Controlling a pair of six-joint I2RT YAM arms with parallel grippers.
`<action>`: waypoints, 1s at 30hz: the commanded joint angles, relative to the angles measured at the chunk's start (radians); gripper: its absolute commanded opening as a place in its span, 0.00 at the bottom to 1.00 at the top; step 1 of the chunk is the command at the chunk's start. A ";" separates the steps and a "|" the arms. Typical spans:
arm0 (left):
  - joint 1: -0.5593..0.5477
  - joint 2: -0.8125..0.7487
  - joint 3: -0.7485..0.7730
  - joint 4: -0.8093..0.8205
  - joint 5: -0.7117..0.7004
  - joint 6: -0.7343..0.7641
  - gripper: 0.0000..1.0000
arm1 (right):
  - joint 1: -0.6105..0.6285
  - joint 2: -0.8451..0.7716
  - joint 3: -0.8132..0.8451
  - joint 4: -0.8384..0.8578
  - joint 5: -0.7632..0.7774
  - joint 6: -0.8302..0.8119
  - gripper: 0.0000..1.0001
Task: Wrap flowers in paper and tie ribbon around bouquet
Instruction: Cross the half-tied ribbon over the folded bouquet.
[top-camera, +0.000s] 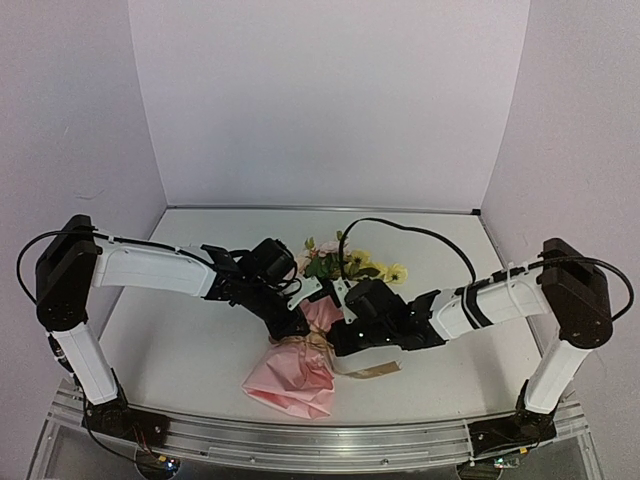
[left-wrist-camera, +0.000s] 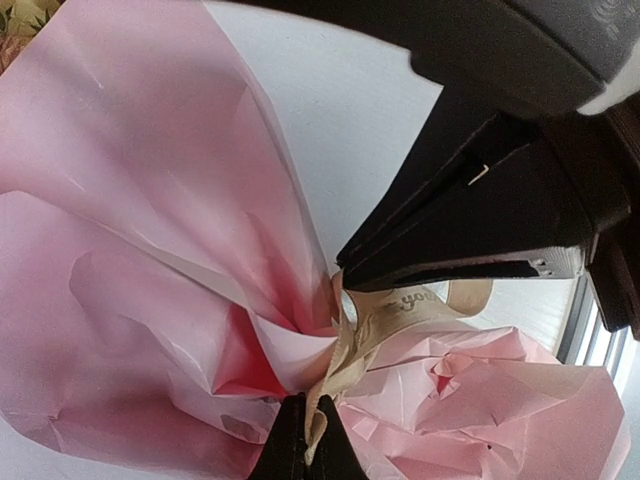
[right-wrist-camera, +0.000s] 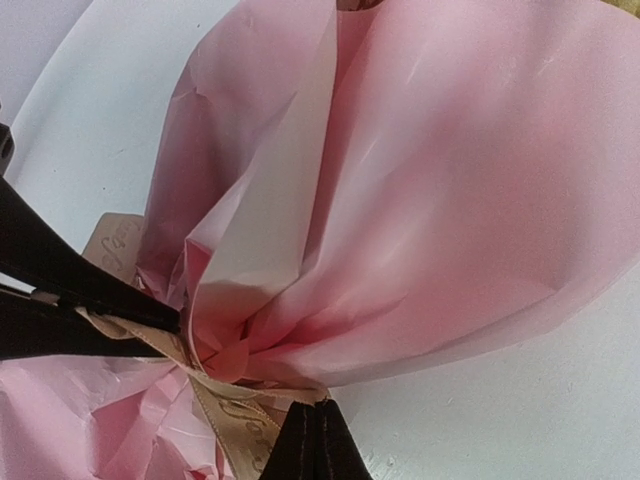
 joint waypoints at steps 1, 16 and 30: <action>-0.004 -0.036 0.010 0.048 0.002 0.007 0.00 | 0.040 -0.037 0.027 0.033 0.014 -0.014 0.00; -0.022 -0.045 -0.029 0.105 -0.080 -0.076 0.00 | 0.057 -0.144 -0.072 0.139 0.112 0.083 0.00; -0.057 -0.046 -0.095 0.242 -0.233 -0.255 0.00 | 0.078 -0.087 -0.058 0.183 -0.012 0.099 0.00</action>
